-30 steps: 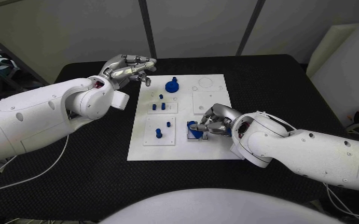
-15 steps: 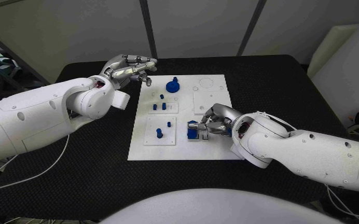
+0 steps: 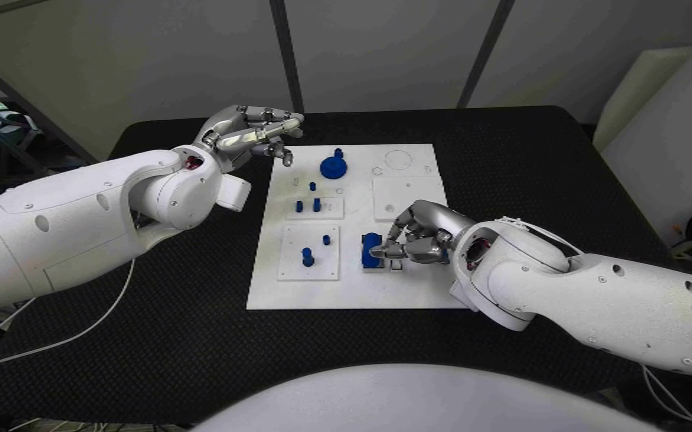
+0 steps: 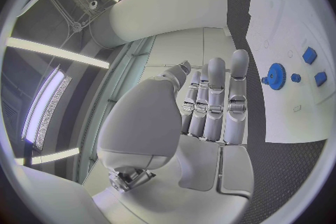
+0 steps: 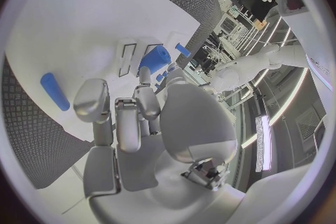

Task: Assemble the parts on the task board

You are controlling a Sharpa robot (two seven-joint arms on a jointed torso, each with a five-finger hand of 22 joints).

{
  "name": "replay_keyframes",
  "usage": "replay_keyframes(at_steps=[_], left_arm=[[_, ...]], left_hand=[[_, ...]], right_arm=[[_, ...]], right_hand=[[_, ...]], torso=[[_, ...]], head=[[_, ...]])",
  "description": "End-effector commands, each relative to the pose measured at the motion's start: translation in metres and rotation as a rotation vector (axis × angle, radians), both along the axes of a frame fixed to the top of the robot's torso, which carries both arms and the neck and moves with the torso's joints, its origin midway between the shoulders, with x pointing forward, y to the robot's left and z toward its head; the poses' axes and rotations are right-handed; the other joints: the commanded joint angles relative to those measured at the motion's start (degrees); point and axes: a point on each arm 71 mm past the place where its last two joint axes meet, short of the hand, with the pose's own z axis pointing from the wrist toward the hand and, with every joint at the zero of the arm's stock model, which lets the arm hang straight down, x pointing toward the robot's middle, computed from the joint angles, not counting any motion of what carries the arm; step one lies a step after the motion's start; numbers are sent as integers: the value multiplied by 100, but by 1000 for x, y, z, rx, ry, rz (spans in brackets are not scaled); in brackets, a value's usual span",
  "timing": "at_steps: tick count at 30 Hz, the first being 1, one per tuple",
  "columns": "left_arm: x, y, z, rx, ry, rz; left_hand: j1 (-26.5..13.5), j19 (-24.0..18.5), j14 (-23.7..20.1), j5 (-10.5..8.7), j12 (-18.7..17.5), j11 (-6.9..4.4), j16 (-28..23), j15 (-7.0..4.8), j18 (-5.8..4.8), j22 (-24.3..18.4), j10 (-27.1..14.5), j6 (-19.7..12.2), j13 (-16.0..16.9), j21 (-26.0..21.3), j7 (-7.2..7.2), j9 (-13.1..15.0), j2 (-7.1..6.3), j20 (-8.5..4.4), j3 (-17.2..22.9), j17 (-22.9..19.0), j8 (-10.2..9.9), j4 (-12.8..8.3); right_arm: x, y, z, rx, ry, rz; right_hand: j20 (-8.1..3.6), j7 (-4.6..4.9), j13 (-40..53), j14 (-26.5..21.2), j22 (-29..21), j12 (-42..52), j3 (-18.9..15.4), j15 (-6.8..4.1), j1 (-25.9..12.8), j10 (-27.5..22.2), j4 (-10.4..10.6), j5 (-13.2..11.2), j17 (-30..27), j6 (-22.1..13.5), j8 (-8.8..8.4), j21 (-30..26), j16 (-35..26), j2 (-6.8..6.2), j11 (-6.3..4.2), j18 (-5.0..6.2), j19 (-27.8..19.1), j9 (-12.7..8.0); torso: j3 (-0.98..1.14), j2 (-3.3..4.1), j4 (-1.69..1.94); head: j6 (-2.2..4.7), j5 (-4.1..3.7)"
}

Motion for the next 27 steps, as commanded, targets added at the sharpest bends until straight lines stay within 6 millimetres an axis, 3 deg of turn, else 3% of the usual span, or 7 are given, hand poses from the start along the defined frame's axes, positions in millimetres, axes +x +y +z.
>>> replay_keyframes(at_steps=[1,13,20,27], left_arm=[[0,-2,1,-8,2,-14],[0,-3,0,-9,3,-17],[0,-3,0,-9,3,-16],[0,-2,0,-9,3,-16]], left_hand=[[3,17,-38,-2,19,4,-5,-12,282,-5,-51,-40,8,-3,14,-5,56,24,-26,-5,19,-8],[3,17,-38,-2,19,4,-5,-12,282,-5,-51,-40,8,-3,14,-5,56,24,-26,-5,19,-8],[0,19,-40,-2,23,6,-3,-10,282,-9,-58,-44,8,-7,16,-6,61,24,-29,-7,21,-4],[0,19,-40,-2,23,6,-3,-10,282,-9,-58,-44,8,-7,16,-6,61,24,-29,-7,21,-4]], right_arm=[[-2,4,4,1,-42,55],[2,4,0,-42,-38,60],[5,8,-2,-80,-52,75],[7,5,0,-100,-96,44]], right_hand=[[-37,-26,9,486,8,26,2,-38,49,40,-45,-14,969,32,22,20,26,1,-10,-69,18,5],[-39,-31,30,485,13,47,-6,-40,57,55,-28,5,966,55,37,23,24,40,-14,-70,20,17],[-57,-67,68,485,13,73,6,-65,321,82,-164,15,964,120,98,19,22,55,-46,-68,18,65],[-77,-97,140,486,40,147,57,-87,557,136,-288,-182,973,165,142,33,24,110,-73,-73,31,102]], torso=[[-2,-5,-4],[-5,5,19],[-4,9,3],[-2,1,-9]], head=[[-3,-7],[-5,-15],[-40,1],[-58,-8]])
